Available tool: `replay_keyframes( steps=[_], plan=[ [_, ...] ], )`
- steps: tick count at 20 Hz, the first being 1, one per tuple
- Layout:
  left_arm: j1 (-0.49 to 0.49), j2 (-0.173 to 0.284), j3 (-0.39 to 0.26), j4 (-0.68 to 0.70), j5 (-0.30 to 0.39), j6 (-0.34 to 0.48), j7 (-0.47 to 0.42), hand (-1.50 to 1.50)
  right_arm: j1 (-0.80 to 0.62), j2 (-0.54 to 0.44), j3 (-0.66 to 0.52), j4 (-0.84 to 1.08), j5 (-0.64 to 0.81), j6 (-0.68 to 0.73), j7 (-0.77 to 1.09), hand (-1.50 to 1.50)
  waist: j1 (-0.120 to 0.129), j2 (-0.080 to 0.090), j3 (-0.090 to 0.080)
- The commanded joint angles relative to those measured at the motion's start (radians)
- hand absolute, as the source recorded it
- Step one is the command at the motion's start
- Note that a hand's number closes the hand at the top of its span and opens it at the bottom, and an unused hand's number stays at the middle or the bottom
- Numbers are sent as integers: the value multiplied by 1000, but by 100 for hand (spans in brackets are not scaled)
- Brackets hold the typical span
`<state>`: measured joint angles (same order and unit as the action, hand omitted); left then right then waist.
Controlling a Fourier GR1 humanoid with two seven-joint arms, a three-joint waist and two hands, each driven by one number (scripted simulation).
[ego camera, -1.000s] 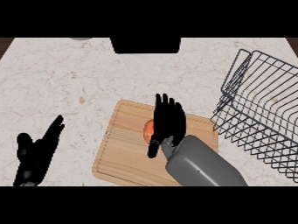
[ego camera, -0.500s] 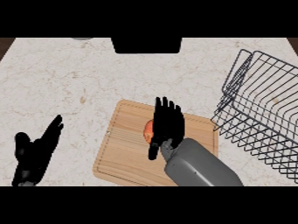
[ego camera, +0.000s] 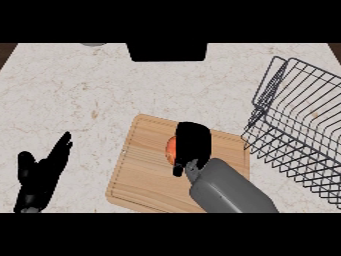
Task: Pick the squash from the cutting board and place it in the basket
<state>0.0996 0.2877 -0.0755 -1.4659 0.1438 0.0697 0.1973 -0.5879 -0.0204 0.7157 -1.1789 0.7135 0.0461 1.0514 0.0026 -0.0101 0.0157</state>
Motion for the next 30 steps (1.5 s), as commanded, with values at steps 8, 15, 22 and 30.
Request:
replay_keyframes(
  steps=[8,15,22,30],
  plan=[
    [5,-20,-5,71,-4,-4,65,0,-18,20,73,-15,-10,-68,311,150,16,11,-17],
    [41,-6,-14,49,3,-42,53,0,-121,20,104,28,10,-137,415,150,44,12,-17],
    [41,-32,-6,35,-8,9,79,0,-203,20,-95,-201,154,-423,323,150,-17,-14,-11],
    [90,-44,-11,12,-18,22,62,0,-321,20,-241,-333,453,-426,410,150,-25,-14,-17]
  ],
)
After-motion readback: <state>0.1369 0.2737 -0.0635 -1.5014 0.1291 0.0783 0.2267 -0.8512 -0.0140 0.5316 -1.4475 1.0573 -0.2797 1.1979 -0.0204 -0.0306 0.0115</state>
